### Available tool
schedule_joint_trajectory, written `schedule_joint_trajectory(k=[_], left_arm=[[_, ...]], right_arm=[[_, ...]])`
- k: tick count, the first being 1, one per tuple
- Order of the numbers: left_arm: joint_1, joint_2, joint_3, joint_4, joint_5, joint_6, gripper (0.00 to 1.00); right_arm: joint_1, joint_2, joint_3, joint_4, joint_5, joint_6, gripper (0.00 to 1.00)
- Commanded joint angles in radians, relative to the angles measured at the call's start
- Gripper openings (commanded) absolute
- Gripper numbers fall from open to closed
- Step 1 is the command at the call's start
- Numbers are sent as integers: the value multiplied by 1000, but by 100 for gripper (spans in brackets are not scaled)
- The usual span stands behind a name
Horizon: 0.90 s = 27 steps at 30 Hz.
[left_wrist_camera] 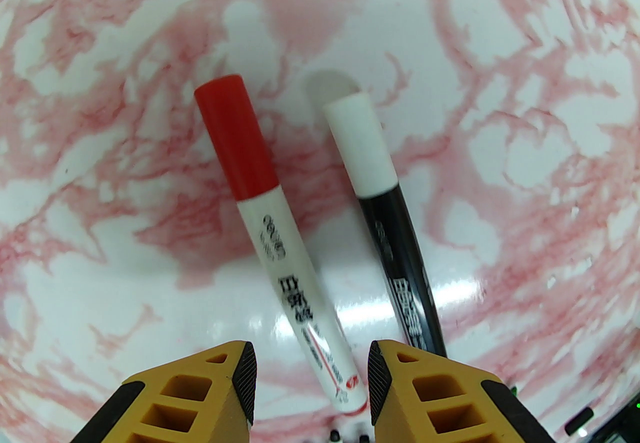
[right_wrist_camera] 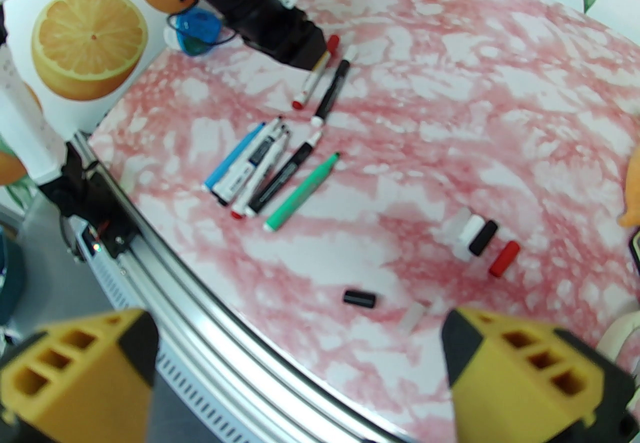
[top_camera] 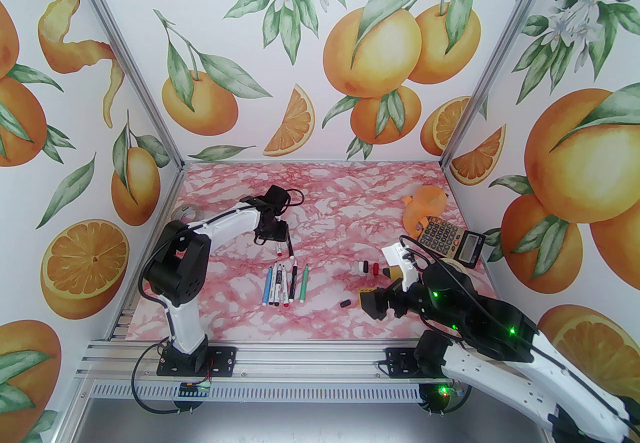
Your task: Open the pen caps
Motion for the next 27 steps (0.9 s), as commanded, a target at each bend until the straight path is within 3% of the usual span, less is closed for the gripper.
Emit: schedule_joint_trajectory(k=[1, 11, 27], left_arm=[[4, 27, 35, 0, -3, 3, 41], [10, 68, 28, 3, -58, 6, 36], [85, 102, 16, 55, -30, 21, 22]], right_arm=[[7, -19, -3, -12, 31, 5, 100], [7, -23, -4, -10, 33, 6, 100], [7, -17, -4, -13, 37, 9, 100]])
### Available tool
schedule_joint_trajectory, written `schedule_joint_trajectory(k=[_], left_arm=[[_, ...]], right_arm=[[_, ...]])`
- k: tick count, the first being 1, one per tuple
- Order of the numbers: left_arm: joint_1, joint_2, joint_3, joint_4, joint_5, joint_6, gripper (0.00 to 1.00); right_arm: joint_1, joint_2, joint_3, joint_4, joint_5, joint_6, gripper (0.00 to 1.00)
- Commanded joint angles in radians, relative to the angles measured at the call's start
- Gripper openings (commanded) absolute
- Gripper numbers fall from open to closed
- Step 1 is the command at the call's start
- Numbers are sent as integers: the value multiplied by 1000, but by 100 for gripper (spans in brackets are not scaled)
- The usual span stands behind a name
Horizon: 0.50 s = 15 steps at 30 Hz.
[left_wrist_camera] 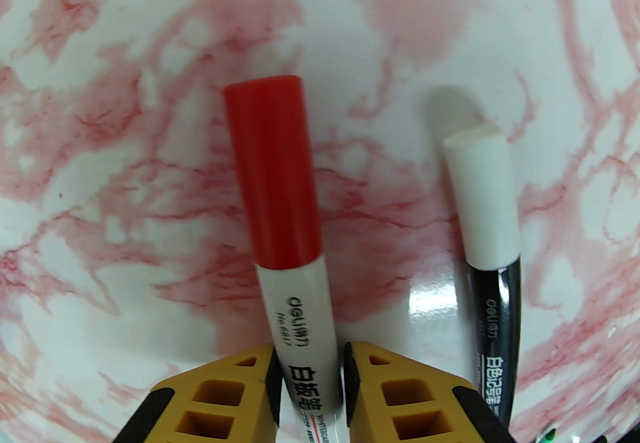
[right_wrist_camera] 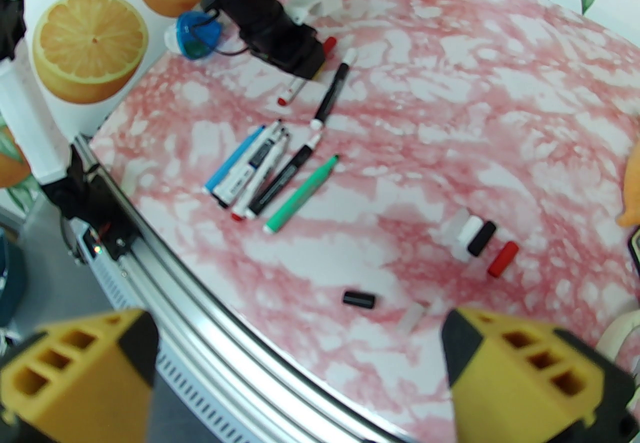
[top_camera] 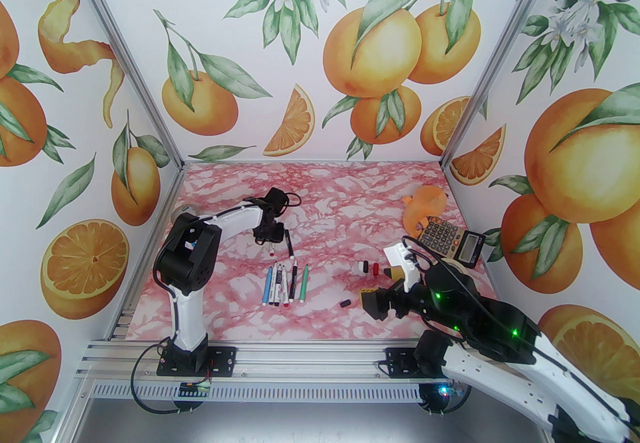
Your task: Open the pen caps
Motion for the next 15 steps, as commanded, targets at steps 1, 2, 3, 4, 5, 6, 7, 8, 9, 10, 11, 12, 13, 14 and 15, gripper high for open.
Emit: schedule_joint_trajectory(k=[1, 2, 3, 4, 5, 6, 7, 8, 9, 10, 11, 12, 13, 14, 15], left_arm=[[24, 20, 11, 33, 14, 20, 22], [26, 19, 11, 35, 27, 20, 21], [36, 12, 21, 39, 44, 46, 20], [36, -15, 40, 27, 44, 78, 19], [36, -32, 45, 26, 56, 92, 18], [37, -49, 52, 21, 65, 101, 17], [37, -66, 61, 13, 75, 109, 17], [38, -86, 70, 5, 95, 121, 16], [37, -113, 73, 4, 118, 127, 16], [38, -134, 75, 3, 142, 134, 16], [36, -157, 76, 6, 171, 140, 16], [34, -176, 79, 9, 208, 145, 16], [32, -191, 83, 10, 240, 151, 16], [24, -207, 88, 11, 276, 162, 16], [16, -219, 96, 9, 298, 173, 16]], right_arm=[[7, -5, -4, -9, 29, 7, 100], [7, -4, -4, -9, 29, 7, 100], [6, -3, -4, -6, 28, 8, 100], [6, -1, -3, -6, 26, 10, 100], [6, -1, -3, -3, 27, 13, 100], [6, -1, 0, -4, 33, 22, 100], [6, 1, 3, -5, 42, 31, 100], [6, 5, 8, -3, 50, 46, 100], [6, 6, 12, 5, 63, 63, 100], [6, 7, 12, 18, 85, 86, 100], [6, 12, 17, 32, 108, 115, 100], [6, 18, 22, 47, 126, 143, 99], [6, 23, 26, 62, 138, 166, 99], [7, 31, 32, 77, 153, 194, 99], [6, 37, 38, 92, 164, 216, 99]])
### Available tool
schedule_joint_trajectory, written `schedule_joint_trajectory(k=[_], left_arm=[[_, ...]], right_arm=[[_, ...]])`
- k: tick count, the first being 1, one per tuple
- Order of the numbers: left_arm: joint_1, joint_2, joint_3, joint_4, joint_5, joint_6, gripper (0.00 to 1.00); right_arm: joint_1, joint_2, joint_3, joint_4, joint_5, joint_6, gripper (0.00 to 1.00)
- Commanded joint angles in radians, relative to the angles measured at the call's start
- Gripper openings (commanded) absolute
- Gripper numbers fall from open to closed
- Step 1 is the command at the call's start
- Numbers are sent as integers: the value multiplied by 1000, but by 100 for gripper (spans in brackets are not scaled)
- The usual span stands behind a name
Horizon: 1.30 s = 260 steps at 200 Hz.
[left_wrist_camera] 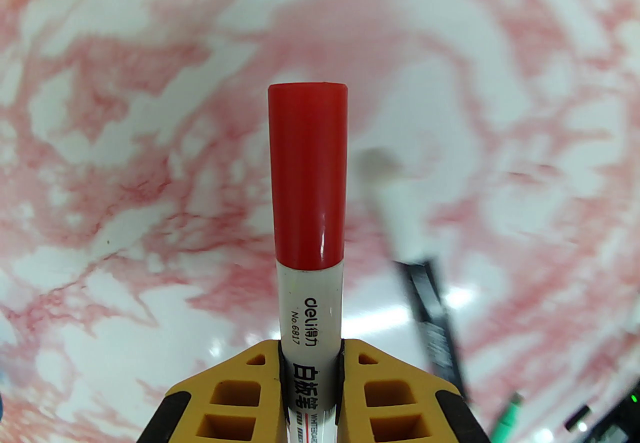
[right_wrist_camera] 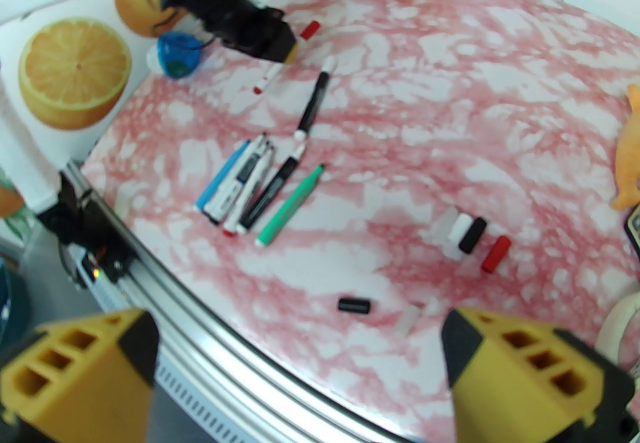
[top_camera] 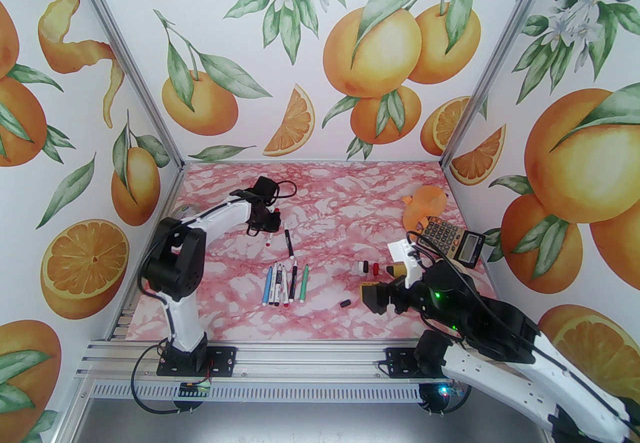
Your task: Open the pen caps
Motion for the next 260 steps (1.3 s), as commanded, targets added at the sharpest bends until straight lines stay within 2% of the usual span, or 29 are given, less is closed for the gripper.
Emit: schedule_joint_trajectory(k=[1, 59, 96, 137, 188, 260], left_arm=[[-26, -91, 60, 4, 142, 62, 16], [-164, -235, 13, 126, 361, 128, 16], [-286, -292, -42, 195, 483, 164, 16], [-350, -302, -113, 283, 637, 135, 14], [-397, -309, -113, 280, 702, 149, 14], [-432, -302, -108, 274, 736, 157, 14]], right_arm=[[6, 25, 37, 82, 87, 123, 99], [6, 54, 26, 234, 207, 326, 97], [5, 81, -7, 314, 244, 361, 97], [-19, 96, -48, 368, 276, 398, 97], [-99, 95, -116, 452, 202, 442, 90], [-135, 190, -132, 570, 56, 433, 70]])
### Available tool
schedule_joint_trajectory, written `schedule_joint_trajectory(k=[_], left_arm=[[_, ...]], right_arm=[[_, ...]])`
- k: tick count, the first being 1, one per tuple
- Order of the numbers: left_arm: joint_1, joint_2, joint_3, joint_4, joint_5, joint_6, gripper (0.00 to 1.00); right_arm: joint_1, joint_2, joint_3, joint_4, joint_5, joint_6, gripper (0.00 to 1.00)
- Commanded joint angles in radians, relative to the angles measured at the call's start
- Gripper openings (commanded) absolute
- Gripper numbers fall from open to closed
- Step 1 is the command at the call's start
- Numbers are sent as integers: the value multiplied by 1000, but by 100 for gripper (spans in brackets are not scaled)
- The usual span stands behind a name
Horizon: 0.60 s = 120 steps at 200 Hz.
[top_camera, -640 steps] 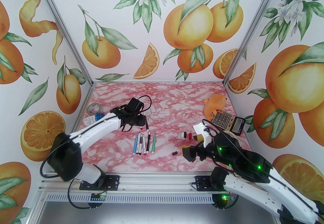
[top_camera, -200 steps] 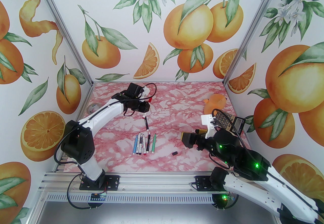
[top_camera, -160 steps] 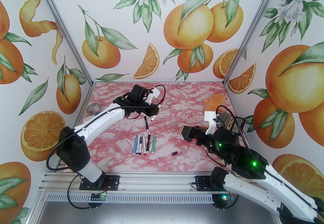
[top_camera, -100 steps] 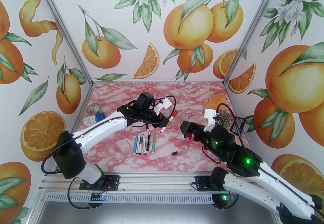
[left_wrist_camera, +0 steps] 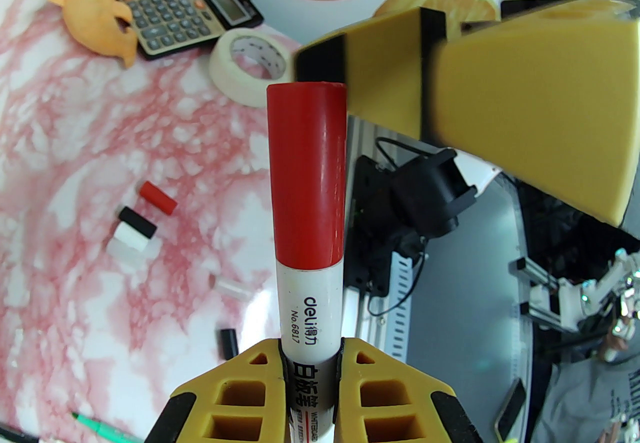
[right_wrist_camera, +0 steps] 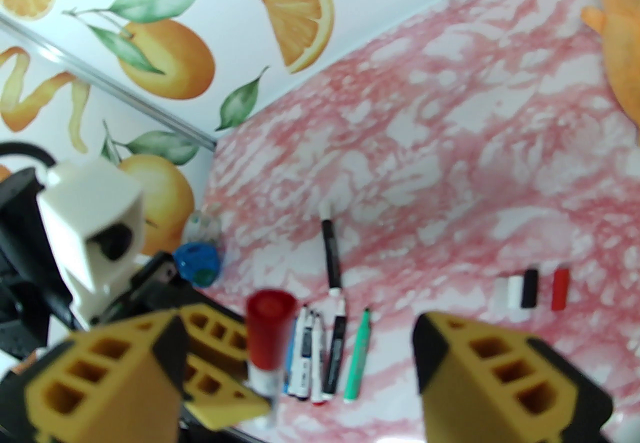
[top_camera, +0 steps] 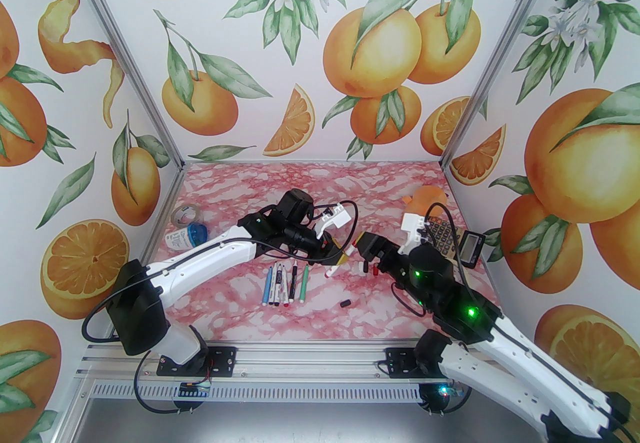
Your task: Open the pen caps
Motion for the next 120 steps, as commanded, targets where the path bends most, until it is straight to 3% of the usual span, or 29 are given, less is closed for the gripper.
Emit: schedule_joint_trajectory(k=[1, 77, 120], left_arm=[[-10, -17, -3, 18, 41, 19, 14], [-14, -15, 0, 11, 22, 22, 13], [-14, -18, -4, 20, 29, 15, 13]], right_arm=[[-6, 33, -9, 84, -75, -2, 69], [-19, 59, -17, 114, -114, 9, 41], [-19, 68, -21, 109, -124, 6, 37]])
